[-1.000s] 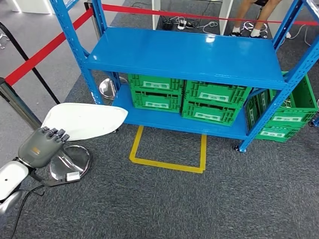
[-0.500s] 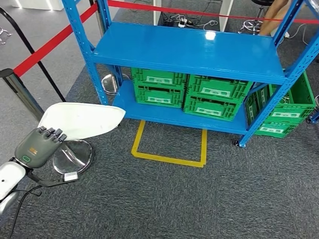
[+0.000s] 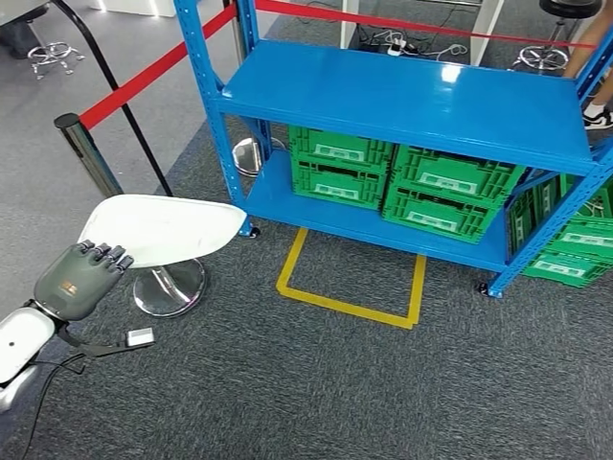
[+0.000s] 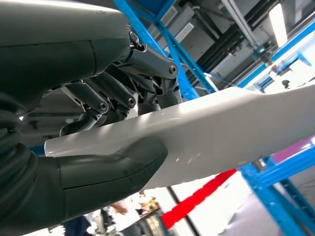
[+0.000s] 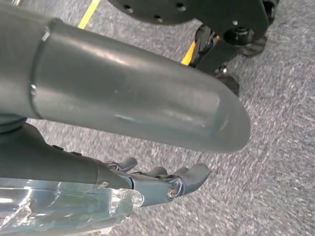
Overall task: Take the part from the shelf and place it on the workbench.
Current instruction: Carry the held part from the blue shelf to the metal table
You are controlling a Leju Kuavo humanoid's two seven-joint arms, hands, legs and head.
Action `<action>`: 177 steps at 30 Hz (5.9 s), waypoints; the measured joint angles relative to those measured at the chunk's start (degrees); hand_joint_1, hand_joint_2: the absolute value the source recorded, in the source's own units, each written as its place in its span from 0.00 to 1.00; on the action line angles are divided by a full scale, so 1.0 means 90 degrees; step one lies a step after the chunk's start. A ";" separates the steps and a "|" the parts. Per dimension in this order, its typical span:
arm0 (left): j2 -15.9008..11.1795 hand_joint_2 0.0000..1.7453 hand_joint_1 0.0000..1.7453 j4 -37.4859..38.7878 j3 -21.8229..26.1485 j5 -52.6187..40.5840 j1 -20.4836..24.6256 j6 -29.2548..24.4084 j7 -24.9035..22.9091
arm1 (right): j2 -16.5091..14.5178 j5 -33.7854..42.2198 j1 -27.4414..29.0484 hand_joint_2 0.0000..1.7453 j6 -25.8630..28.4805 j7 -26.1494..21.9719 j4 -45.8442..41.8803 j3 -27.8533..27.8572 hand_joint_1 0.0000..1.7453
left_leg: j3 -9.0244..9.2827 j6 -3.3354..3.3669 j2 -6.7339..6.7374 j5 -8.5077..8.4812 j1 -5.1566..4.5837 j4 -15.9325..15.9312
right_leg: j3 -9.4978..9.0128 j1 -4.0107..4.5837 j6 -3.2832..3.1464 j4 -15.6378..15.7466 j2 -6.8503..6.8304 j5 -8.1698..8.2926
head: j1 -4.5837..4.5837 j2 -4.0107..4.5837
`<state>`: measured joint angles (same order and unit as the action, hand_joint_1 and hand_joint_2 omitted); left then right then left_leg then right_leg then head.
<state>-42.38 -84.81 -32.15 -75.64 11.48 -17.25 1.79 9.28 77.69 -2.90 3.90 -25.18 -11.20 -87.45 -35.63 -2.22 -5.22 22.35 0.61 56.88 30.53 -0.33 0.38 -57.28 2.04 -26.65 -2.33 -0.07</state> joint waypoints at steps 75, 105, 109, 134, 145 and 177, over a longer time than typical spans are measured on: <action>-0.0030 1.00 1.00 0.0087 -0.0101 -0.0008 0.0213 -0.0017 -0.0046 | -0.0016 -0.0052 -0.0010 0.00 0.0018 -0.0033 0.0086 -0.0109 0.00 | 0.0111 0.0141 0.0886 0.0092 -0.0022 0.0010 | 0.0028 0.0109 0.0118 -0.0034 -0.1021 -0.0070 | -0.0029 0.0000; -0.0150 1.00 1.00 0.0124 -0.0102 0.0069 0.0265 -0.0014 -0.0034 | -0.0036 -0.0055 -0.0005 0.00 0.0027 -0.0032 0.0083 -0.0107 0.00 | 0.0207 0.0164 0.0865 0.0147 -0.0090 -0.0041 | 0.0113 0.0144 0.0050 -0.0039 -0.0967 0.0013 | -0.0049 0.0000; -0.0193 1.00 1.00 0.0124 -0.0102 0.0103 0.0256 -0.0020 -0.0036 | -0.0041 -0.0058 -0.0013 0.00 0.0035 -0.0035 0.0075 -0.0107 0.00 | 0.0210 0.0287 0.0598 0.0113 -0.0044 -0.0065 | 0.0469 0.0092 0.0180 -0.0855 -0.0433 -0.0485 | -0.0003 0.0000; -0.0204 1.00 1.00 0.0123 -0.0081 0.0203 0.0142 -0.0033 -0.0099 | -0.0048 -0.0054 0.0012 0.00 0.0059 -0.0034 0.0037 -0.0104 0.00 | 0.0251 0.0095 0.1027 0.0184 -0.0084 -0.0025 | 0.0168 0.0131 0.0009 -0.0064 -0.0872 0.0037 | -0.0061 0.0000; -0.0189 1.00 1.00 0.0121 -0.0062 0.0203 0.0091 -0.0033 -0.0114 | -0.0052 -0.0054 0.0032 0.00 0.0064 -0.0033 0.0018 -0.0106 0.00 | 0.0237 0.0282 0.0174 0.0124 0.0001 -0.0069 | 0.0902 0.0056 0.0209 -0.1499 -0.0190 -0.0422 | -0.0019 0.0000; -0.0629 1.00 1.00 -0.0228 0.0865 0.0347 -0.0910 -0.0179 -0.0143 | -0.0219 -0.0178 0.0017 0.00 0.0574 0.0037 -0.0447 -0.0108 0.00 | 0.0257 0.0257 0.0062 0.0144 -0.0001 -0.0084 | 0.0593 0.0039 0.0219 -0.0862 0.0045 -0.0155 | 0.0006 0.0000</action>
<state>-48.04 -86.86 -24.37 -72.52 3.28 -18.86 0.50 7.31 76.08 -2.75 9.07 -24.85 -15.22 -88.42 -33.32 0.09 -4.67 23.64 0.60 56.13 35.86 0.02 2.35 -65.04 2.44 -28.05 -2.28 -0.07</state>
